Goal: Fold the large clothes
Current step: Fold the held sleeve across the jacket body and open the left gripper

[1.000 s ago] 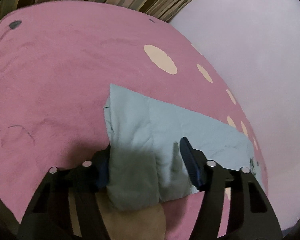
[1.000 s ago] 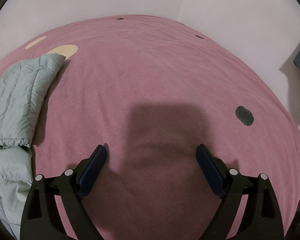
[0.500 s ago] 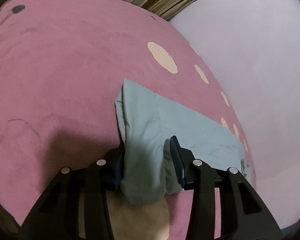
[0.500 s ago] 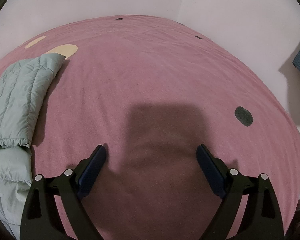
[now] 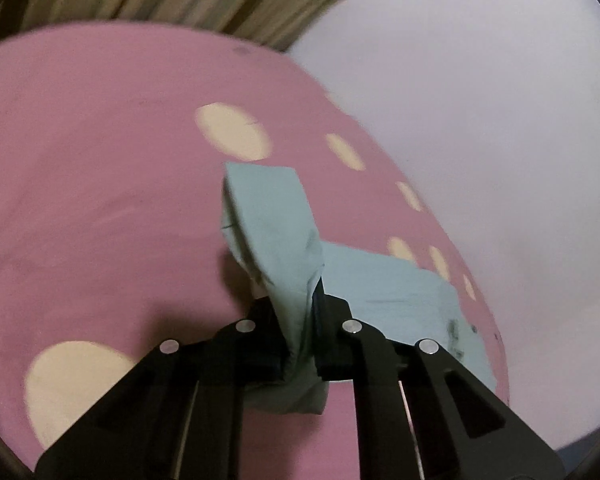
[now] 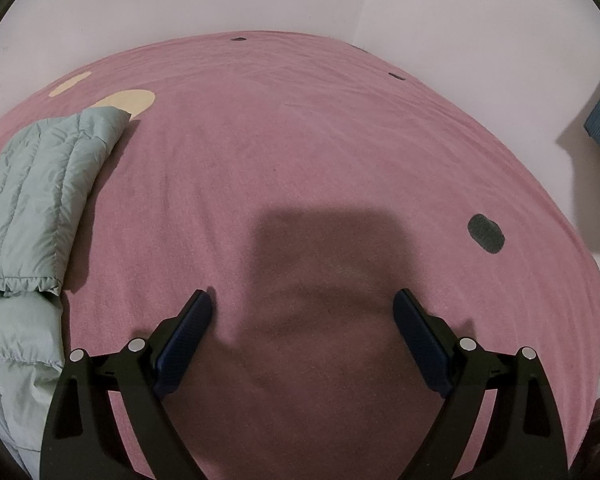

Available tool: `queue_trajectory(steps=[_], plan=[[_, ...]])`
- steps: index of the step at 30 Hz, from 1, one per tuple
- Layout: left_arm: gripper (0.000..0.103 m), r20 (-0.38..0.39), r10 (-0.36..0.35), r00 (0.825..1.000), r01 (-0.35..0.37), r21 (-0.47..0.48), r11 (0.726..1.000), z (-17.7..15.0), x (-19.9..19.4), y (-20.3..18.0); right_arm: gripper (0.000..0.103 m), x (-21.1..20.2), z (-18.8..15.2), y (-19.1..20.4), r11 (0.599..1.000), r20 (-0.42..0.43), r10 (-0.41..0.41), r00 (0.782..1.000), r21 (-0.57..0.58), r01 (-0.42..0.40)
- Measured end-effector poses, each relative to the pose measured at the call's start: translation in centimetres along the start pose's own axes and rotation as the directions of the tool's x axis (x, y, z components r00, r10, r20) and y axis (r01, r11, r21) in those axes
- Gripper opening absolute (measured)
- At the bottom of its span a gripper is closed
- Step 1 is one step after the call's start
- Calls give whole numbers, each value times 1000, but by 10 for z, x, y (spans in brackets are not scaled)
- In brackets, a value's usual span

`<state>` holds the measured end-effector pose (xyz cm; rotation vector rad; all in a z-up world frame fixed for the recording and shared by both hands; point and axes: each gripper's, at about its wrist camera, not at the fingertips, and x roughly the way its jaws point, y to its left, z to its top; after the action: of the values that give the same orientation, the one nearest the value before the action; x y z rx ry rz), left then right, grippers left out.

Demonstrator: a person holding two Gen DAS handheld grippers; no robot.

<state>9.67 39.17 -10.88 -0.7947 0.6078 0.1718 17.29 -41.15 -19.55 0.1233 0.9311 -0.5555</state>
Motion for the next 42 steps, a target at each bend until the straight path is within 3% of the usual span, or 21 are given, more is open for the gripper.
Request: queue_trajectory(steps=[5, 9, 12, 17, 22, 27, 30, 33, 35, 37, 42], plan=[[10, -40, -111, 993, 115, 112, 987, -7, 21, -94, 91, 1, 0, -2, 1000, -1, 8, 1000, 6, -8], [10, -131, -170, 977, 194, 198, 961, -31, 62, -185, 91, 1, 0, -5, 1000, -5, 23, 1000, 18, -23], [10, -193, -171, 966, 219, 265, 939, -55, 92, -240, 91, 2, 1, -7, 999, -7, 32, 999, 25, -32], [10, -316, -168, 934, 279, 347, 896, -108, 146, -334, 91, 3, 2, -9, 999, -8, 38, 999, 30, -38], [10, -401, -118, 908, 310, 458, 833, -183, 186, -404, 91, 3, 2, -10, 998, -9, 46, 999, 36, -46], [10, -491, -82, 867, 350, 485, 802, -241, 219, -442, 91, 3, 2, -11, 998, -9, 51, 999, 40, -51], [10, -521, -55, 852, 363, 511, 779, -265, 236, -455, 91, 3, 1, -11, 998, -9, 53, 999, 41, -52], [25, -542, -18, 840, 356, 527, 771, -287, 246, -456, 91, 4, 1, -11, 998, -9, 54, 998, 42, -54], [43, -530, 0, 848, 341, 545, 766, -296, 241, -455, 91, 4, 1, -11, 998, -9, 54, 999, 42, -53], [52, -519, -3, 855, 340, 555, 759, -297, 236, -455, 91, 4, 2, -11, 998, -9, 53, 999, 42, -53], [63, -483, -43, 874, 348, 564, 749, -281, 198, -439, 91, 4, 2, -11, 998, -9, 53, 999, 41, -53]])
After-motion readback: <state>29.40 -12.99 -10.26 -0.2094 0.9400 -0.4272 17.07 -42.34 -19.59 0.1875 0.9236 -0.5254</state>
